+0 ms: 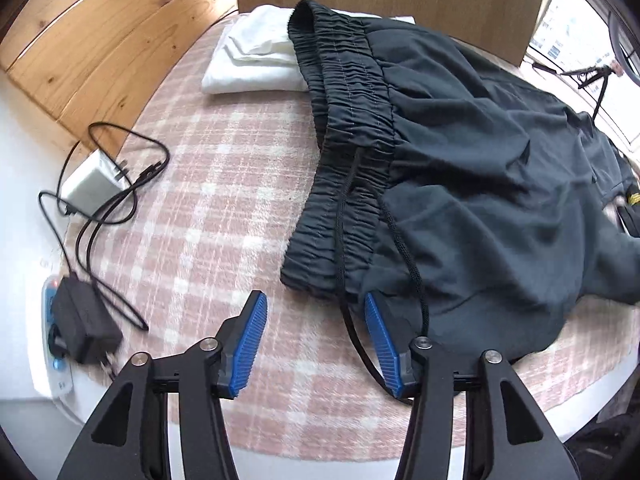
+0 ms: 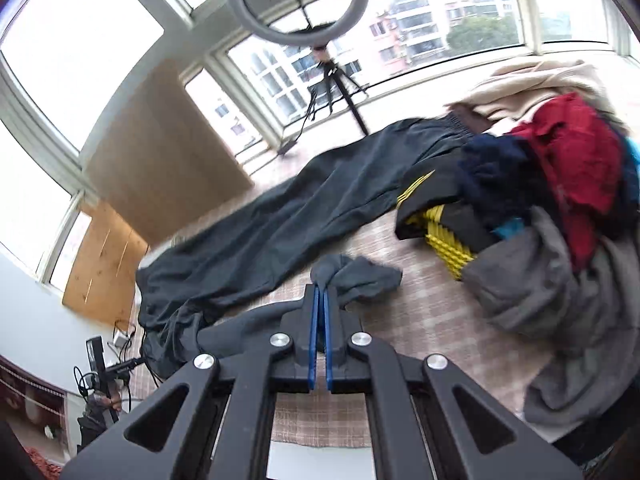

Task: Fold clothes

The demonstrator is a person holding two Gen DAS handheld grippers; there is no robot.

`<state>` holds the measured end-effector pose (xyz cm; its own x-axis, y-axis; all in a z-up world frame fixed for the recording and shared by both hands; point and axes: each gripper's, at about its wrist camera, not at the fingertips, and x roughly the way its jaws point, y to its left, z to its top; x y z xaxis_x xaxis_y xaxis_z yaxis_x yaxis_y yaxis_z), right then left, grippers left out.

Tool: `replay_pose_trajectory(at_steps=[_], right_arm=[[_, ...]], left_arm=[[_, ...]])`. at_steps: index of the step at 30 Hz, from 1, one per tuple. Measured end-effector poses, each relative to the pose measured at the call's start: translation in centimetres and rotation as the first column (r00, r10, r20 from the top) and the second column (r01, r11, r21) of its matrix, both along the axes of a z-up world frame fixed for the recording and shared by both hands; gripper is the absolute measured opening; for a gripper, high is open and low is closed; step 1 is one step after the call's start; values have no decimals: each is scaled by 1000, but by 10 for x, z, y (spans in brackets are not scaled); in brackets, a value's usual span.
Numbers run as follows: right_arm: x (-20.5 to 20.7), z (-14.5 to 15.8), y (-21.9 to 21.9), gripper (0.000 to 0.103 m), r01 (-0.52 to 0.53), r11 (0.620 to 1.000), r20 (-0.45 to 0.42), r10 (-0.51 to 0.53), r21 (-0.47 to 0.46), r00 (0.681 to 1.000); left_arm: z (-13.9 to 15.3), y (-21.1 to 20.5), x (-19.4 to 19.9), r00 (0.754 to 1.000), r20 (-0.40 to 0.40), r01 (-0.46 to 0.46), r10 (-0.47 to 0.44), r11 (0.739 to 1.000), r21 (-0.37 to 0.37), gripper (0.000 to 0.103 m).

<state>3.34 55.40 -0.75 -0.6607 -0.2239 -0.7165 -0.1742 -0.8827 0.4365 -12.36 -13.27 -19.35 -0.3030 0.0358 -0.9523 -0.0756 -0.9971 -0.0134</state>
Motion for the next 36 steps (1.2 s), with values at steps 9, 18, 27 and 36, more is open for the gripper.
replay_pose_trajectory(at_steps=[9,18,27,36], right_arm=[[-13,-49,-34,20,-81,934,308,-32,347,951],[-39,-120,-183,52,-486,797,387,347,359,854],[-46,-132,-147,54,-487,794,436,316,363,842],[-48,-166,-138,57,-487,786,504,264,381,822]], left_arm=[[-6,-2,-5,993,10,116,-117,993,20,57],[-15,-2,-4,980,26,195,-197,980,49,56],[-15,20,-25,960,3,278,-279,957,77,47],[46,38,-17,956,-108,285,-273,953,107,12]])
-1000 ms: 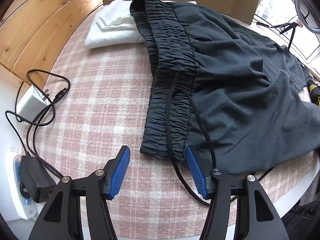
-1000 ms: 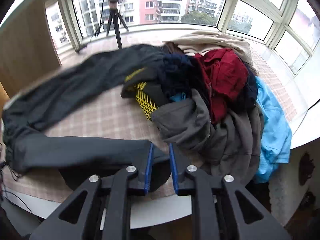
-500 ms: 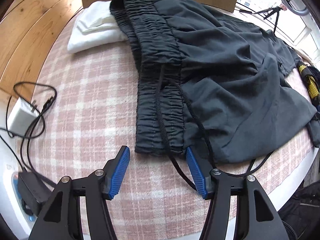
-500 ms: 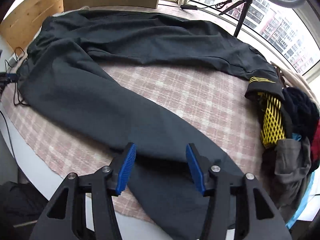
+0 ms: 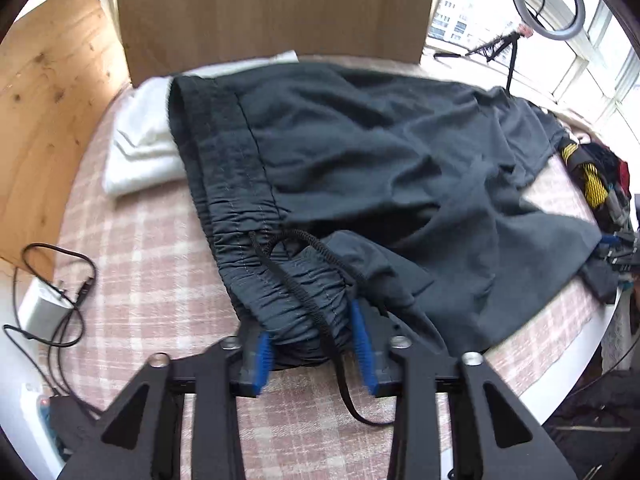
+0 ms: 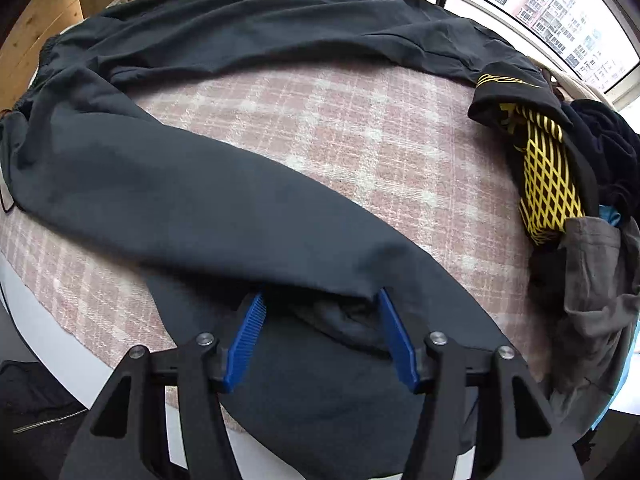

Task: Fold clothes

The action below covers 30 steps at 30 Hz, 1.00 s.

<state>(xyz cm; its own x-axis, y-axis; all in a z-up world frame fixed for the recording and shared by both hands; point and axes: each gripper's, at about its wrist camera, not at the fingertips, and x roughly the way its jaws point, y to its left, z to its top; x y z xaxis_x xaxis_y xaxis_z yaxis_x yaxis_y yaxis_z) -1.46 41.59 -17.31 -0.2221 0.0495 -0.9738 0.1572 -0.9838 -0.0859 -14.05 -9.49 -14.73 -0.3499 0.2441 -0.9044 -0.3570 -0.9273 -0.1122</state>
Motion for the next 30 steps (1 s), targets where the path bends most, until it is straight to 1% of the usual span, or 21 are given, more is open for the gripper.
replay_pose_trajectory(at_steps=[2,4,6,8,9,10,12,14,15,16,17,18,20,22,23,24,25,26,28,30], right_arm=[[0,0,-3,57,-5,1000,-4,5,-1,1000],[3,7,-4,57,-8,1000,-17,8,-21,1000],[7,15,-3,57,-6,999,-29,4,-50,1000],[14,24,3,57,8,996,-40,-11,-84,999],[19,28,8,57,23,995,-46,-28,-101,999],[23,32,14,57,39,992,-52,-45,-117,998],[34,41,33,57,95,986,-66,-104,-138,992],[46,49,55,57,156,975,-74,-170,-157,983],[53,52,66,57,189,970,-75,-203,-154,976],[61,53,78,57,222,964,-80,-235,-143,969],[68,55,90,57,255,958,-85,-267,-132,960],[77,56,104,57,284,951,-87,-295,-127,951],[93,52,128,58,355,926,-73,-366,-127,928],[103,42,147,58,407,904,-49,-416,-131,908],[105,36,152,58,417,900,-43,-426,-129,904],[105,32,155,58,419,900,-37,-426,-116,904],[105,27,158,58,420,902,-32,-425,-103,904],[104,24,158,58,405,910,-33,-409,-93,912],[98,22,155,58,343,937,-48,-347,-71,937],[91,16,155,58,293,954,-40,-296,-55,955]], left_arm=[[13,-21,0,999,8,-40,40,999,1,11],[29,-45,15,997,-12,-76,75,996,-41,11],[37,-63,25,994,-12,-108,107,992,-69,11],[29,-76,31,988,19,-149,153,977,-149,12],[22,-72,34,986,38,-149,160,969,-197,14],[18,-68,36,987,42,-139,154,960,-242,20],[15,-62,44,991,26,-119,134,939,-323,21],[20,-60,54,995,-3,-96,104,910,-402,28],[22,-59,58,996,-12,-85,89,899,-430,34],[25,-59,60,997,-13,-73,75,896,-437,37],[29,-59,62,998,-15,-64,64,894,-442,37],[33,-57,63,999,-14,-53,52,901,-431,36],[42,-42,66,1000,0,0,0,933,-359,34],[49,-21,69,998,11,70,-69,956,-285,35],[47,5,74,989,18,145,-145,957,-250,35],[44,32,80,976,24,218,-218,952,-217,35],[38,60,88,957,35,288,-287,939,-187,36],[31,89,97,932,50,363,-359,920,-149,36],[17,143,118,866,76,499,-494,864,-73,39],[2,189,140,797,96,601,-596,797,-48,43]])
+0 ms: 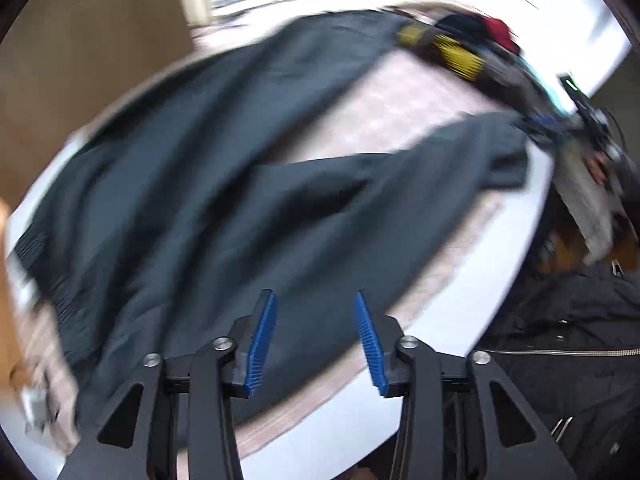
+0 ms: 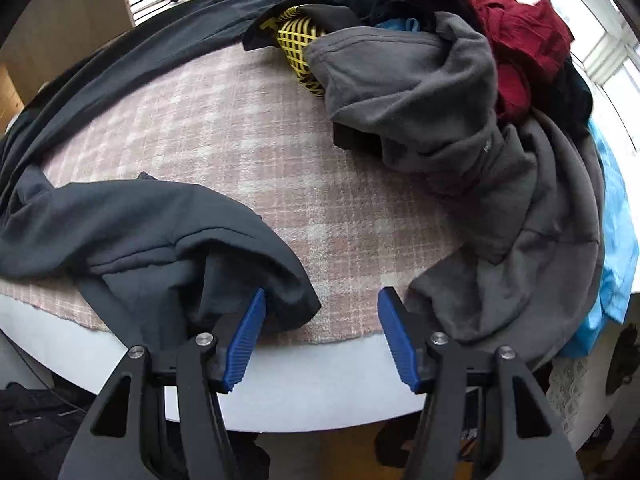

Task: Fold clothes

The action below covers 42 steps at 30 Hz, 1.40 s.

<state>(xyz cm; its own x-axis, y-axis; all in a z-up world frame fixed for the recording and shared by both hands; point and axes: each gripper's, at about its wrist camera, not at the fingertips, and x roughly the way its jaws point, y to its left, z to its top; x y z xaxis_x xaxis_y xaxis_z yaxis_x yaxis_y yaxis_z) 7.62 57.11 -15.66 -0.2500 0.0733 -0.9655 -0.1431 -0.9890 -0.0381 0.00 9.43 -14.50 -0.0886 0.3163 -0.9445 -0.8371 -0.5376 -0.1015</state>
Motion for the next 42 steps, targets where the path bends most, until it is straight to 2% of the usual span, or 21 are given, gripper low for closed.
replay_pose_trajectory(at_steps=[2,4,6,11,12,13,14,15,16,19,20,23,26,29,31,33,35,38,40,41,42], right_arm=[[-8,-5,0,58,-53,999,13,53,11,999],[-13,-8,4,58,-80,994,12,81,-70,997],[-17,-9,7,58,-113,980,5,115,-165,993],[-26,-10,7,57,-198,956,-3,202,-216,979],[-28,-11,8,54,-209,950,-2,214,-231,977],[-30,-11,7,39,-226,944,-1,232,-242,973],[-32,-11,7,20,-242,937,0,250,-252,968],[-34,-9,7,14,-253,933,-6,260,-255,966],[-35,-7,8,10,-262,930,-16,267,-257,964],[-41,2,13,5,-279,925,-44,277,-257,960],[-45,10,14,4,-284,929,-63,277,-238,959],[-58,39,18,3,-295,940,-132,274,-172,952],[-72,95,24,3,-288,950,-257,250,-122,934],[-78,167,23,3,-312,948,-407,263,-58,875],[-69,203,17,3,-322,947,-474,282,-4,834],[-57,215,15,3,-326,945,-496,274,-19,824],[-42,198,15,3,-315,948,-461,263,-38,848],[-21,129,17,6,-273,954,-300,226,-123,927],[-11,69,21,8,-209,940,-110,186,-269,976],[-6,43,23,11,-168,929,-16,172,-330,985],[-1,25,27,12,-135,916,38,162,-379,986]], left_arm=[[-13,36,18,996,22,88,-88,996,-1,43],[-23,60,28,990,46,136,-136,991,-1,46],[-30,76,32,987,52,152,-150,988,-18,48],[-46,97,36,987,85,142,-138,989,-49,48],[-48,100,37,987,82,143,-138,988,-56,48],[-51,102,39,987,78,143,-138,988,-64,48],[-53,104,39,989,70,138,-133,988,-75,48],[-57,106,38,991,66,124,-119,988,-89,43],[-60,106,34,993,68,103,-97,989,-102,27],[-61,102,20,996,86,27,-19,996,-84,1],[-58,99,15,996,94,8,-2,998,-66,1],[-35,92,4,997,71,-28,29,999,-20,1],[17,82,-12,998,5,-62,62,996,69,1],[76,71,-22,994,-63,-76,88,982,174,1],[99,67,-24,993,-82,-61,79,977,207,1],[115,66,-25,993,-94,-44,67,972,230,1],[92,76,-13,999,-43,-7,15,983,184,1],[46,86,8,996,63,58,-64,994,92,1],[12,87,21,984,157,86,-85,996,3,1],[-2,84,23,979,182,99,-90,994,-38,1],[-12,82,24,974,205,108,-92,992,-69,1]])
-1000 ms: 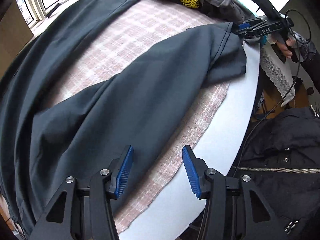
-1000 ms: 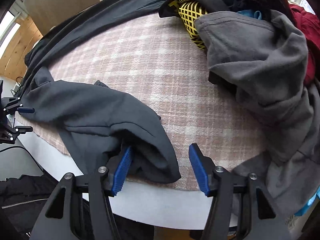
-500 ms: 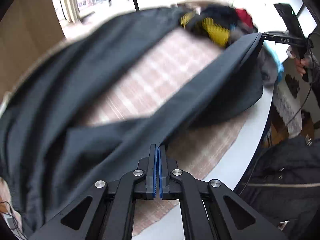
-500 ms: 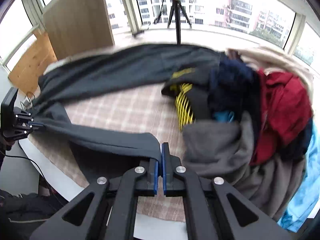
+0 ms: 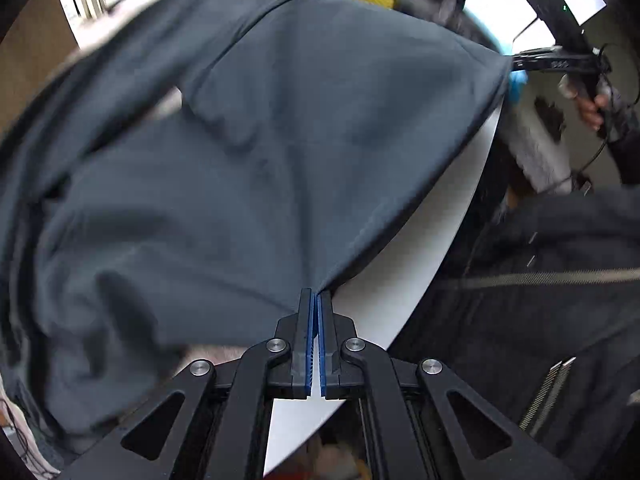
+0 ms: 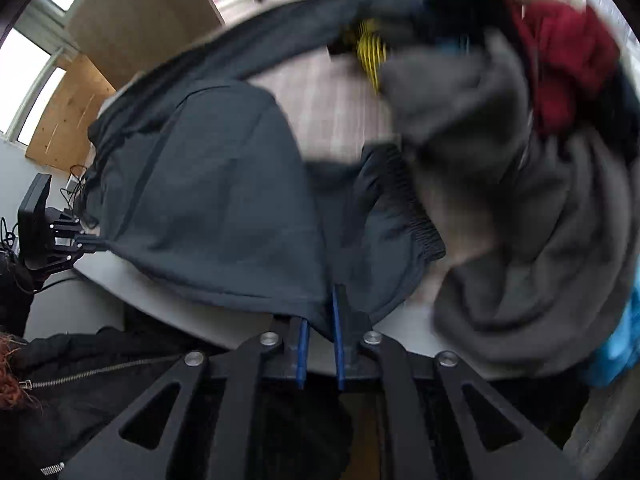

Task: Fold clothes

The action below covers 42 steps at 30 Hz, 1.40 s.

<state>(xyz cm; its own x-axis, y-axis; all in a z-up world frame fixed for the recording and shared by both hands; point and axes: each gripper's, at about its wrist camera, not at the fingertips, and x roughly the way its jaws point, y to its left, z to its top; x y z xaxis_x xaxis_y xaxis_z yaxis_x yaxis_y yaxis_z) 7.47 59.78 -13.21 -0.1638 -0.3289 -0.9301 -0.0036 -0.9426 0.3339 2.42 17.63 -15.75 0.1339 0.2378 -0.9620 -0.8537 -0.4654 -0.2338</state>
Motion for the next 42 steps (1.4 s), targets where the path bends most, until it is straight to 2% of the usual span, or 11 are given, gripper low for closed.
replay_pose_trajectory(at_steps=[5,7,10,13,16,21,25,34,36,37,42], right_arm=[[-7,-2,37,36,154,987,-66,-157,-50,985],[-25,-2,41,41,173,984,-122,-167,47,978],[-53,-18,38,41,145,985,-97,-136,90,986],[-44,-13,31,41,27,984,-64,-38,-174,997],[-16,9,18,41,-94,983,-112,77,-155,991],[-26,10,72,41,202,965,-160,-229,-167,960],[-60,-23,64,41,237,968,-132,-226,77,965],[-69,-55,1,57,102,974,-115,-80,203,990],[-61,-54,-17,49,44,972,-139,-12,232,990],[-58,-53,-23,30,33,966,-146,5,255,989],[-38,-26,0,27,213,910,-214,-143,355,966]], left_arm=[[3,-4,-22,1000,-16,-20,20,999,-34,5],[14,-7,-35,998,-46,-47,46,999,-4,6],[31,-11,-52,994,-38,-97,99,994,54,5],[47,-25,-43,995,-64,-75,79,995,70,7],[44,-36,-34,993,-78,-88,89,996,28,7],[35,-27,-53,979,-94,-178,182,983,55,6],[19,-4,-72,980,-113,-161,165,986,41,6],[-5,-12,-71,977,-79,-198,200,980,37,14],[-8,-19,-75,968,-63,-239,242,970,50,17],[-10,-22,-76,965,-54,-254,257,966,51,17],[-10,-30,-72,963,-49,-263,265,963,55,17]])
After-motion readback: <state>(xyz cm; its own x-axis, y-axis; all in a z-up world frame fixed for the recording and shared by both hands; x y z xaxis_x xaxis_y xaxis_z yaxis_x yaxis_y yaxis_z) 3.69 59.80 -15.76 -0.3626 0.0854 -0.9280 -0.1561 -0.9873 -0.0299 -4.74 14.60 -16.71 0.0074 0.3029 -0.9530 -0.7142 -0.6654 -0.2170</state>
